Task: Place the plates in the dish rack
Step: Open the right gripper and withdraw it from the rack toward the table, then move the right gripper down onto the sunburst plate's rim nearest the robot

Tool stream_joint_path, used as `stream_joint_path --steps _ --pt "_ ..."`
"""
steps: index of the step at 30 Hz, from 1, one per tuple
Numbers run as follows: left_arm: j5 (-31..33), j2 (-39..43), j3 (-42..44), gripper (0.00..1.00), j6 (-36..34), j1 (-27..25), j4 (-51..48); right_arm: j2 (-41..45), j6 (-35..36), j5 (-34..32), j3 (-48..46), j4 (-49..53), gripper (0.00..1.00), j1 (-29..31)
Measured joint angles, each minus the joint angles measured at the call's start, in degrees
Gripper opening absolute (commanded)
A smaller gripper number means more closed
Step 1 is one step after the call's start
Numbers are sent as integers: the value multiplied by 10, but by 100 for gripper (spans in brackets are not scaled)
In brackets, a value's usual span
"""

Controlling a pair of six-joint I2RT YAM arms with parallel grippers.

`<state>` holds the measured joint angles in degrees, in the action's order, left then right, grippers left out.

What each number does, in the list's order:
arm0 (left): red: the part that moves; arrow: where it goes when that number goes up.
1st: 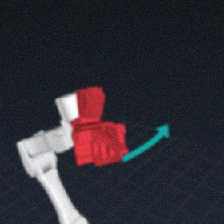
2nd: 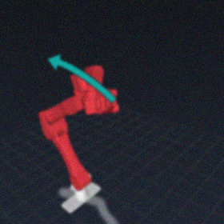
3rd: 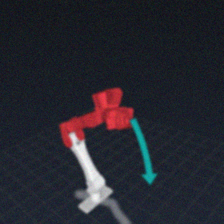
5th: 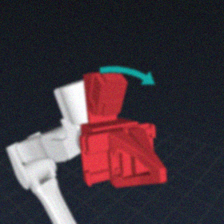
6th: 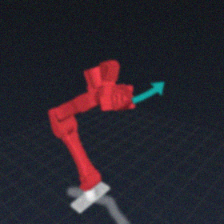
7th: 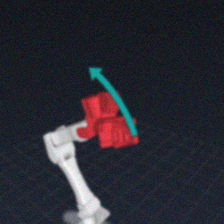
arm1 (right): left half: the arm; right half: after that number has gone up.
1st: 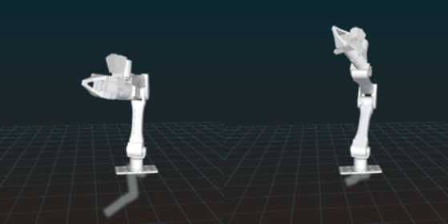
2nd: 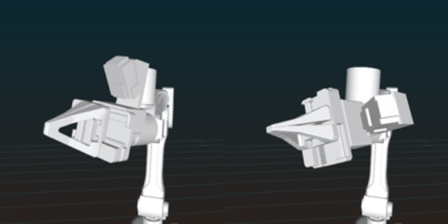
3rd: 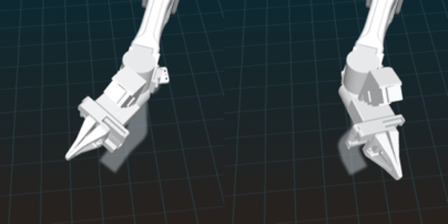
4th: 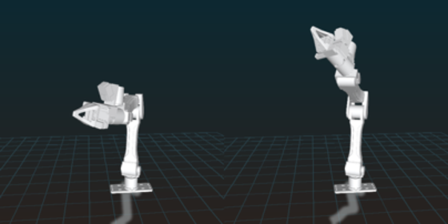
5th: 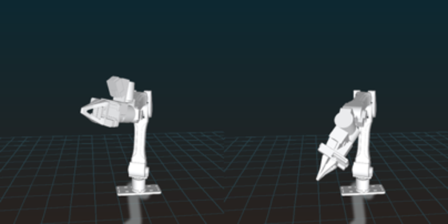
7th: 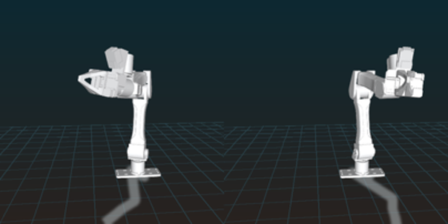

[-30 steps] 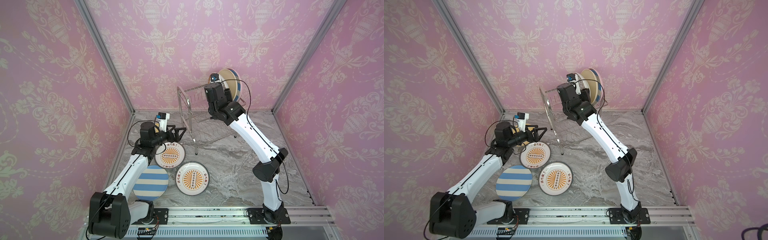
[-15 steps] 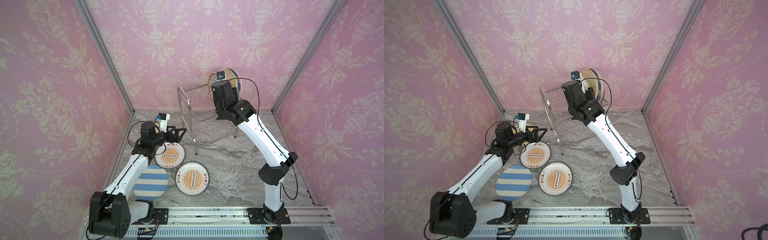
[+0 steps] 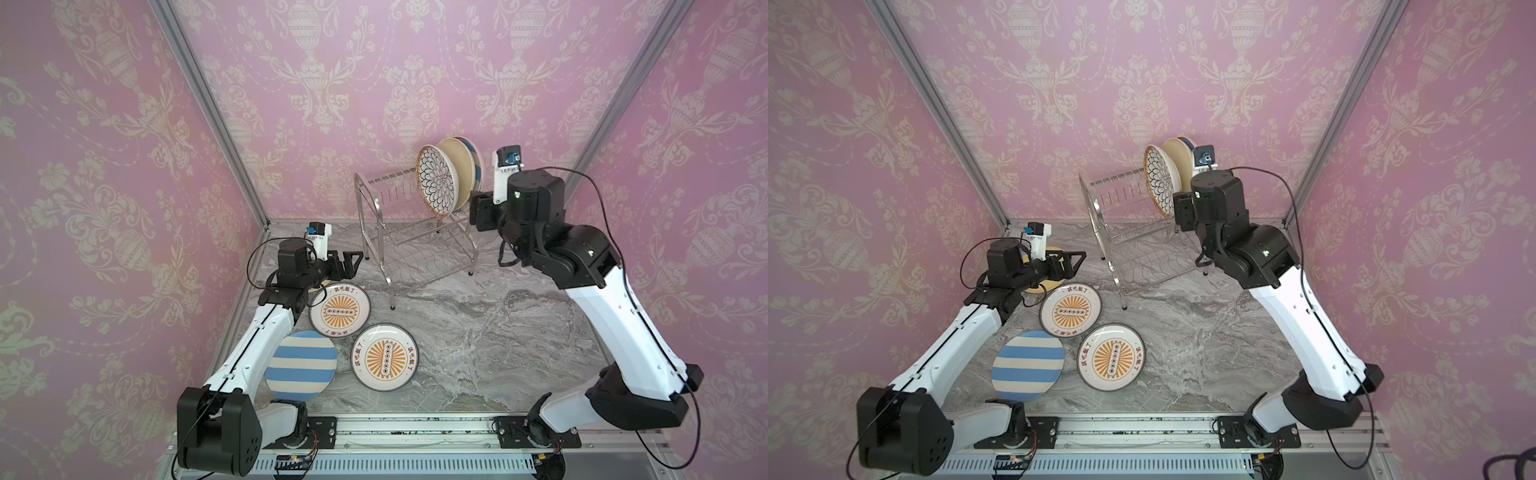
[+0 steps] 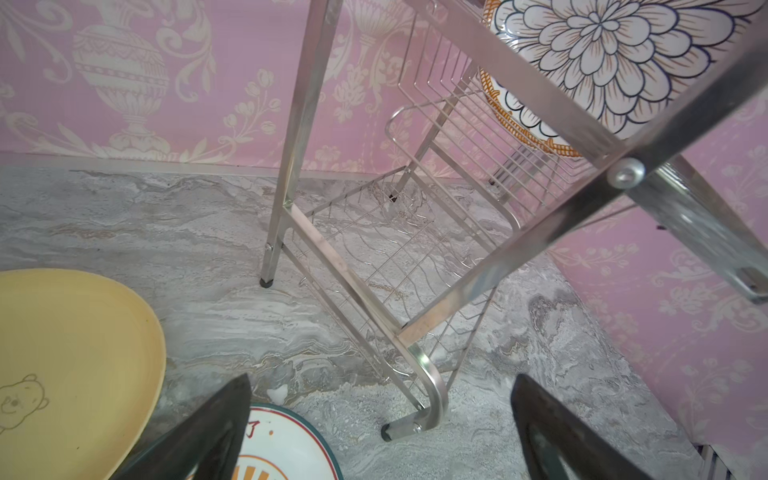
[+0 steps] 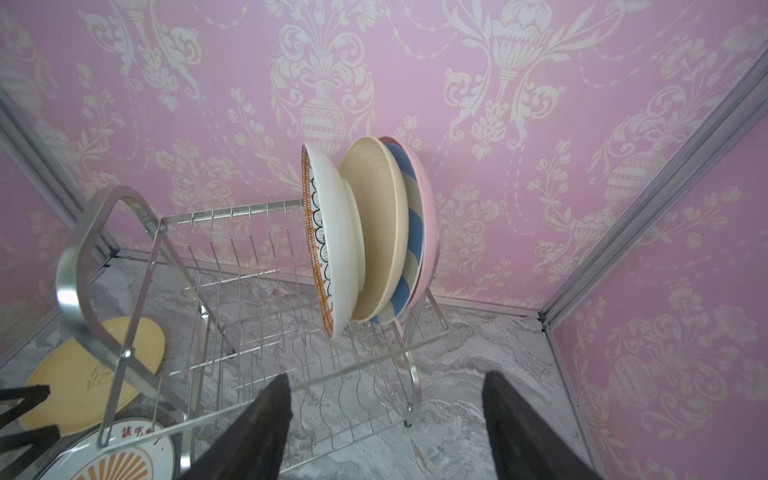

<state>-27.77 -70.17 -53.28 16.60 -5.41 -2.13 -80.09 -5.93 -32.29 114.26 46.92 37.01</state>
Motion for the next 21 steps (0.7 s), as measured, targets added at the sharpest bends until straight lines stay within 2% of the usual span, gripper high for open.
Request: stream_joint_path --steps 5,8,11,15,18,21 --pt "23 3 1 99 9 1 -34 172 -79 153 -230 10 75 -58" --pt "32 24 15 99 19 1 -46 231 -128 245 -379 -2 74 -63" --pt "42 59 46 99 39 1 -53 244 -168 329 -520 -30 74 -63" --pt "42 95 106 99 73 1 -52 258 -220 409 -677 -101 73 -61" --pt "43 115 163 99 99 -2 -53 282 -276 448 -783 -202 72 -45" --pt "61 137 207 99 116 -18 -57 261 -313 460 -842 -281 72 -3"
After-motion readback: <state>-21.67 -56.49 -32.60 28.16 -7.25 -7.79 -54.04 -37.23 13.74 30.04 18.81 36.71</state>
